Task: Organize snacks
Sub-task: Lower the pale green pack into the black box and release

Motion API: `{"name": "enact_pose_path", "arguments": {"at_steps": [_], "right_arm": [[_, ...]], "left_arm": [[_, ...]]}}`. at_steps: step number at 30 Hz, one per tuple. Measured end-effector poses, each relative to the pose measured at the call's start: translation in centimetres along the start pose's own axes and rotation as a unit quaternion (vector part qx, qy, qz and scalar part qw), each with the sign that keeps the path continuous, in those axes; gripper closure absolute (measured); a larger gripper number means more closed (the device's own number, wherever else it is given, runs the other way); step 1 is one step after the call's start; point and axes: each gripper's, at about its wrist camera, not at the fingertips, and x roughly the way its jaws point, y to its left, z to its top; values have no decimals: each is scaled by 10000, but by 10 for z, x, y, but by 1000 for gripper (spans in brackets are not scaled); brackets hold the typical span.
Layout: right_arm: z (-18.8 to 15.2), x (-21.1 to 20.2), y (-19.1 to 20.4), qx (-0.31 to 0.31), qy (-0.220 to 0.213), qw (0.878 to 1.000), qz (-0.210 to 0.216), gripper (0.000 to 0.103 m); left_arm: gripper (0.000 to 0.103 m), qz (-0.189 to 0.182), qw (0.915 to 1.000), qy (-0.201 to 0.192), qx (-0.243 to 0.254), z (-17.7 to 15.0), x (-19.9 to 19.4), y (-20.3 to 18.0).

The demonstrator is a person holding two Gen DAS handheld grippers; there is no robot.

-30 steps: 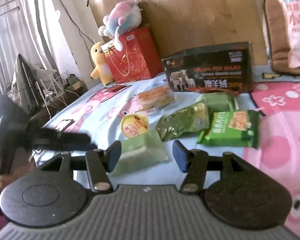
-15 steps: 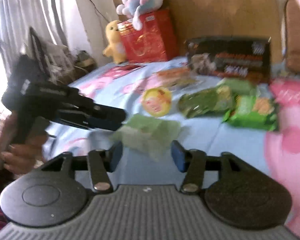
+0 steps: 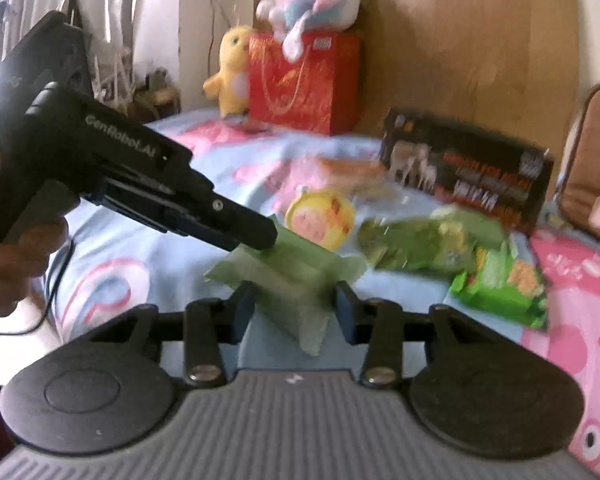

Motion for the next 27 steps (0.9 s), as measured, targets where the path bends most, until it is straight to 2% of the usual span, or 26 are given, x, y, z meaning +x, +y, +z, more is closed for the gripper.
{"name": "enact_pose_path", "arguments": {"at_steps": [9, 12, 15, 18, 21, 24, 25, 27], "right_arm": [[42, 11, -35, 182, -755, 9952, -597, 58], [65, 30, -57, 171, -936, 9920, -824, 58], [88, 54, -82, 172, -1056, 9889, -1029, 58], [104, 79, -106, 191, -1045, 9867, -1229, 58], [110, 101, -126, 246, -952, 9846, -1447, 58], [110, 111, -139, 325, -901, 9802, -1734, 57], [109, 111, -142, 377, -894, 9790, -1791, 57], [106, 103, -146, 630, -984, 9780, -1731, 57]], "left_arm": [[74, -349, 9962, -491, 632, 73, 17, -35], [74, -512, 9932, -657, 819, 105, 32, -47], [74, -421, 9916, -778, 945, 135, 55, -53], [74, -362, 9930, -756, 836, 160, 84, -48], [74, -381, 9952, -550, 709, 175, 116, -38], [74, -125, 9968, -355, 710, 180, 146, -29], [74, -48, 9970, -312, 702, 180, 150, -26], [74, -166, 9975, -343, 588, 178, 143, -16]]}}
